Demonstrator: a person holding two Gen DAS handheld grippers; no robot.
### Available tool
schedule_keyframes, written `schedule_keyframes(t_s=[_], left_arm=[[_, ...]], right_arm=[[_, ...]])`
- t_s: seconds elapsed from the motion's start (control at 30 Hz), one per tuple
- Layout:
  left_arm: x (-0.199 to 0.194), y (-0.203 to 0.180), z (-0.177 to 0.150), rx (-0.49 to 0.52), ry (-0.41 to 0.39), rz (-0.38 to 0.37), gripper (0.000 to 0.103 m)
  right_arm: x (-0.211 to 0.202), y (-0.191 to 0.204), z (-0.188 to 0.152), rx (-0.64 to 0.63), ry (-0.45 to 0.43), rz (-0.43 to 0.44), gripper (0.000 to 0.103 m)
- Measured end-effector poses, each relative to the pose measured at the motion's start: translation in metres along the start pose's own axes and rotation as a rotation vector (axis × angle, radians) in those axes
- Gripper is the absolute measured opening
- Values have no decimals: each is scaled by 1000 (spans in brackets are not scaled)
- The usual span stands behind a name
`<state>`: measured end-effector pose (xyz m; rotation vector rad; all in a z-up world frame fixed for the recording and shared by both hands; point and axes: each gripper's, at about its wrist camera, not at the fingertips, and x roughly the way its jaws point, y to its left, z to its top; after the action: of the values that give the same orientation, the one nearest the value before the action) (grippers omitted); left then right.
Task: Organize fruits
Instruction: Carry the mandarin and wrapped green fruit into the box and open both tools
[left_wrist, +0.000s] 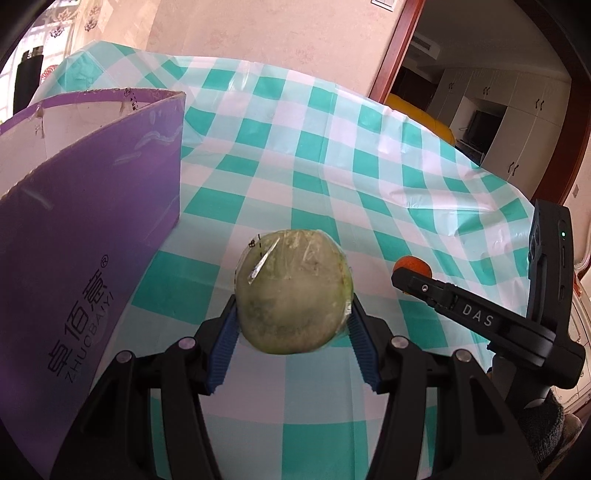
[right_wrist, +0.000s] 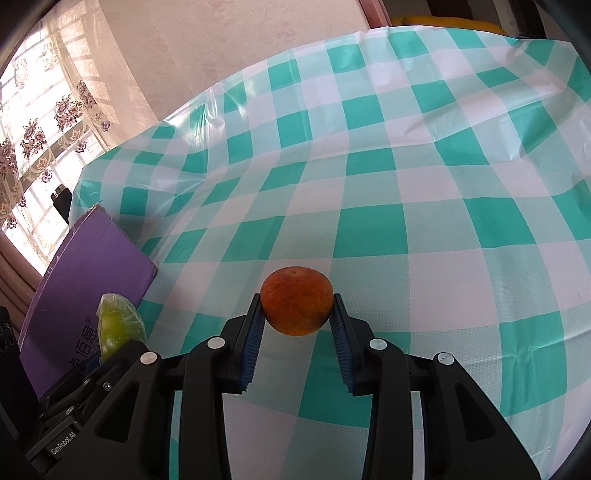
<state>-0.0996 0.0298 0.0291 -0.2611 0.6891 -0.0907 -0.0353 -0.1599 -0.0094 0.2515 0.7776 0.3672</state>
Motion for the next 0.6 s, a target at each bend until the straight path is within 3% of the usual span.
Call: schedule_keyframes(t_s=[0.3, 0.6], left_arm=[[-68, -18, 13, 113, -190, 16, 56], [-138, 8, 26, 144, -296, 122, 56]], right_arm=[[-16, 21, -6, -14, -65, 101, 36], [-31, 108, -6, -213, -76, 238, 36]])
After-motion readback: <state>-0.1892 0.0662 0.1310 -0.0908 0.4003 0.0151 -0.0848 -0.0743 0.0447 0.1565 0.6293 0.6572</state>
